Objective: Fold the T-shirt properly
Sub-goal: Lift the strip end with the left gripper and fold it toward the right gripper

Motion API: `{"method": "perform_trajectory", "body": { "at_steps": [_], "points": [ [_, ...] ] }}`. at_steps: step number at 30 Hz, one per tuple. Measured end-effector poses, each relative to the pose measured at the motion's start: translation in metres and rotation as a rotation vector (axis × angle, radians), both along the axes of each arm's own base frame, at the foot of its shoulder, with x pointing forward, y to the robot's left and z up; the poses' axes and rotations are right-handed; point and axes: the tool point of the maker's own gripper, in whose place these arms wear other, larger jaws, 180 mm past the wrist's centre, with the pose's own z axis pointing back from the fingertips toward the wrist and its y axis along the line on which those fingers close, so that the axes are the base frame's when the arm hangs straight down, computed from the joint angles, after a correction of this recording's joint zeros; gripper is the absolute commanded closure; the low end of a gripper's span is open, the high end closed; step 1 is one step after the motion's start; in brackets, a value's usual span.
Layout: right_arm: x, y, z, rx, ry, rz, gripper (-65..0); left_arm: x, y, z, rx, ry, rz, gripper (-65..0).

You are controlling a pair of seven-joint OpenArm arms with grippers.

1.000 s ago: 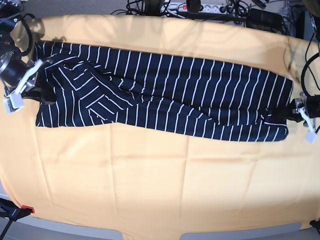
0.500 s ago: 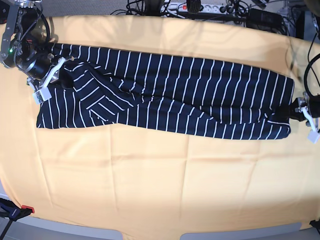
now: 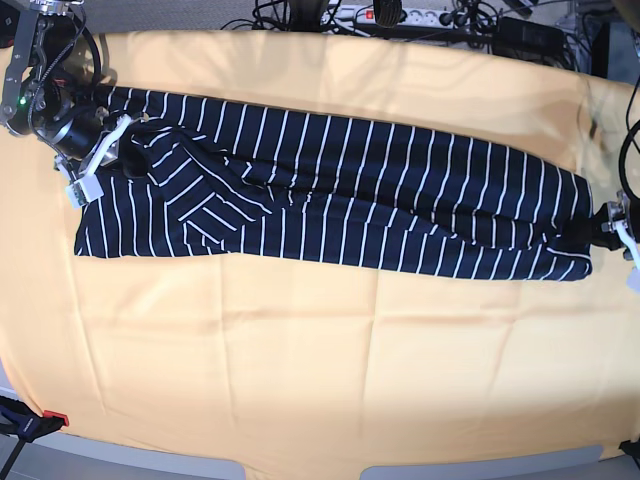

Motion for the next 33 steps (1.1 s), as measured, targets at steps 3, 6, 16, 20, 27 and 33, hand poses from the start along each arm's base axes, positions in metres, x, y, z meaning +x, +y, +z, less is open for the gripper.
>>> {"method": "perform_trajectory", "body": {
  "at_steps": [3,6,16,20,27,33],
  "points": [
    [0.000,0.000,0.000,0.001,-0.003,-0.001,0.0,0.002,-0.009,-0.003,-0.022,-0.002,-0.008,0.0],
    [0.000,0.000,0.000,0.001,-0.003,-0.001,0.0,0.003,-0.021,-0.008,-0.034,0.000,-0.028,0.0],
    [0.002,0.000,0.001,0.000,-0.012,-0.003,0.0,0.013,-0.110,0.045,-0.001,-0.219,-0.315,0.0],
    [0.002,0.000,0.001,0.000,-0.015,-0.003,0.0,0.000,-0.161,0.066,-0.009,-0.341,-0.450,0.0],
    [0.002,0.000,0.001,-0.001,-0.015,-0.003,0.0,-0.039,-0.206,0.040,-0.100,-0.336,-0.544,0.0],
    [0.002,0.000,0.001,0.001,-0.015,-0.003,0.0,-0.046,-0.236,0.030,-0.241,-0.342,-0.511,0.0]
  ]
}}
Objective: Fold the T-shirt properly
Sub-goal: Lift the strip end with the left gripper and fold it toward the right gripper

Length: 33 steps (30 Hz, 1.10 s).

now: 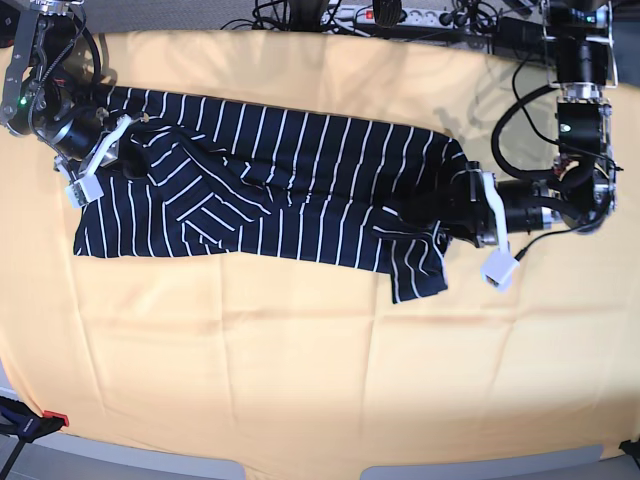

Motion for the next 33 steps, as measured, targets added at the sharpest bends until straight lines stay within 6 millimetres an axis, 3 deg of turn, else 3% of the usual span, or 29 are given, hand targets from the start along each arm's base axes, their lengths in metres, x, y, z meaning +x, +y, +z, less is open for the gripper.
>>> {"method": "perform_trajectory", "body": {
  "at_steps": [3,9,18,19,24,28,33],
  "points": [
    [-0.001,0.000,-0.001,-0.001,0.002,0.000,0.0,-0.003,-0.011,-0.010,-0.043,0.042,0.010,0.0],
    [-0.001,0.000,0.000,0.002,0.002,0.000,0.0,-0.001,-0.046,0.000,-0.172,0.022,-0.002,0.0],
    [-0.002,0.000,-0.002,-0.002,0.011,0.002,0.0,0.000,-0.071,0.004,-0.239,0.023,0.000,0.0],
    [-0.002,0.000,-0.002,-0.003,0.011,0.002,0.0,0.000,-0.072,0.004,-0.244,0.023,-0.001,-1.5],
    [-0.002,0.000,-0.002,-0.002,0.012,0.002,0.0,-0.005,-0.078,0.007,-0.266,0.031,-0.028,-36.5],
    [-0.002,0.000,-0.002,-0.002,0.012,0.002,0.0,-0.006,-0.082,0.004,-0.272,0.130,-0.012,-38.2],
    [-0.002,0.000,-0.001,-0.001,0.012,0.002,0.0,0.008,-0.072,0.017,-0.263,0.018,-0.007,-36.5]
  ]
}}
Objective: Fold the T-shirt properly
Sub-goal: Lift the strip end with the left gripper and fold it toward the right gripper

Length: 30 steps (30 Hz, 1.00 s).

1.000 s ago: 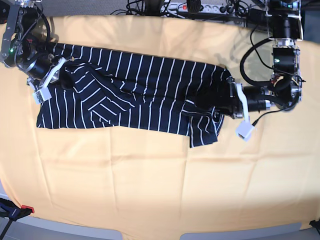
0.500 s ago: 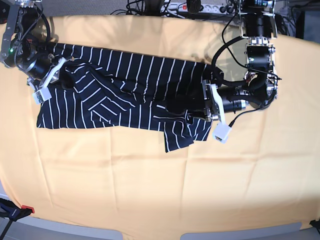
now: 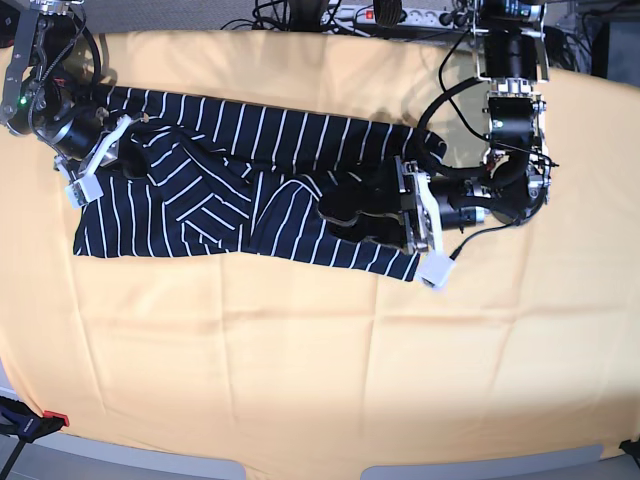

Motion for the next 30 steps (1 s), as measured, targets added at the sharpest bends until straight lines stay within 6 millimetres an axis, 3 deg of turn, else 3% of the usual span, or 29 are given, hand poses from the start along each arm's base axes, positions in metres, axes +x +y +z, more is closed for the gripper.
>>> {"method": "perform_trajectory", "body": {
  "at_steps": [1,2,4,8,11,14,20,25,30],
  "points": [
    [0.000,0.000,0.000,0.000,0.001,0.000,0.0,0.006,0.009,0.005,0.003,-0.046,0.024,-32.5],
    [0.000,0.000,0.000,0.000,0.002,0.000,0.0,0.015,0.020,0.013,0.002,-0.088,0.060,-24.1],
    [0.000,0.000,0.000,0.001,0.002,0.000,0.0,0.033,0.049,0.026,0.021,-0.158,0.154,0.0],
    [0.000,0.000,0.000,-0.002,0.002,0.000,0.0,0.060,0.104,0.023,0.143,-0.155,0.361,0.0],
    [0.000,0.002,0.001,0.014,0.001,0.000,0.0,0.062,0.121,-0.006,0.276,-0.092,0.425,0.0],
    [0.000,0.004,0.003,0.036,-0.002,-0.004,0.0,0.054,0.114,-0.028,0.333,-0.040,0.405,0.0],
    [0.001,0.004,0.003,0.037,-0.003,-0.004,0.0,0.024,0.073,-0.060,0.385,0.021,0.232,0.0],
    [0.001,0.004,0.003,0.037,-0.003,-0.004,0.0,-0.011,0.026,-0.050,0.272,0.004,-0.017,0.0],
    [0.001,0.004,0.003,0.037,-0.003,-0.004,0.0,-0.030,0.001,-0.035,0.153,-0.004,-0.129,0.0]
  ]
}}
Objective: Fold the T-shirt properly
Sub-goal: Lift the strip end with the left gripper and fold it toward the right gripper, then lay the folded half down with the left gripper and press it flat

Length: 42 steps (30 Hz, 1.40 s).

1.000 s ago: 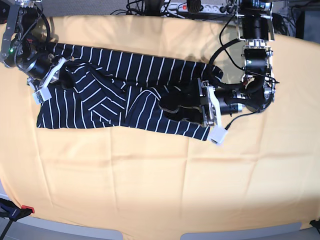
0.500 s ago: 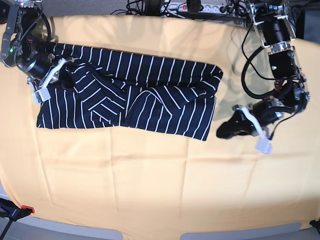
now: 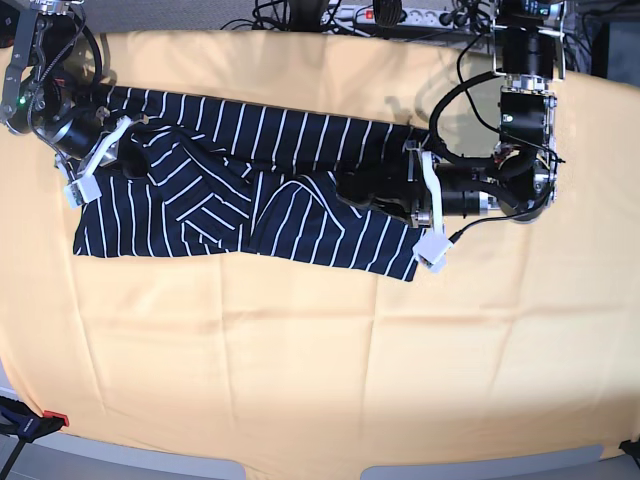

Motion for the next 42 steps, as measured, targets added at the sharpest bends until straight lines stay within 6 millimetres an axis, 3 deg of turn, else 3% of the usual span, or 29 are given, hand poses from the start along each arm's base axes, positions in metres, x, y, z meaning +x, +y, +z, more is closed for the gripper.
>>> {"method": "perform_trajectory", "body": {
  "at_steps": [4,6,8,11,13,17,26,30,34,39,42],
  "points": [
    [0.000,0.000,0.000,0.000,0.000,0.000,0.0,-0.006,-0.008,0.005,-0.036,0.008,-0.032,0.0],
    [0.000,0.000,0.000,0.000,0.000,0.000,0.0,-0.001,-0.001,0.011,-0.027,-0.028,-0.018,0.0],
    [0.000,0.000,0.000,0.000,0.001,0.000,0.0,0.014,0.015,0.018,0.018,-0.093,0.039,0.0],
    [-0.001,0.000,-0.001,-0.003,0.007,0.001,0.0,0.041,0.052,-0.004,0.231,-0.101,0.180,0.0],
    [0.000,-0.002,-0.001,-0.002,0.011,-0.014,0.0,0.045,0.061,-0.017,0.307,-0.085,0.221,0.0],
    [0.000,-0.002,-0.001,-0.002,0.010,-0.014,0.0,0.048,0.055,-0.032,0.379,-0.094,0.230,0.0],
    [0.000,-0.001,-0.001,0.001,0.009,-0.014,0.0,0.026,0.034,-0.075,0.585,-0.089,0.099,0.0],
    [0.000,-0.001,-0.001,0.000,0.010,-0.014,0.0,0.000,0.008,-0.064,0.460,-0.067,-0.047,0.0],
    [0.000,-0.001,-0.001,0.001,0.009,-0.014,0.0,-0.025,-0.018,-0.032,0.231,-0.046,-0.174,0.0],
    [0.000,-0.001,-0.001,0.001,0.009,-0.014,0.0,-0.029,-0.029,-0.001,0.059,-0.039,-0.196,0.0],
    [0.000,-0.001,-0.001,0.001,0.008,-0.014,0.0,-0.009,-0.019,0.008,0.075,-0.092,-0.149,0.0]
  ]
}}
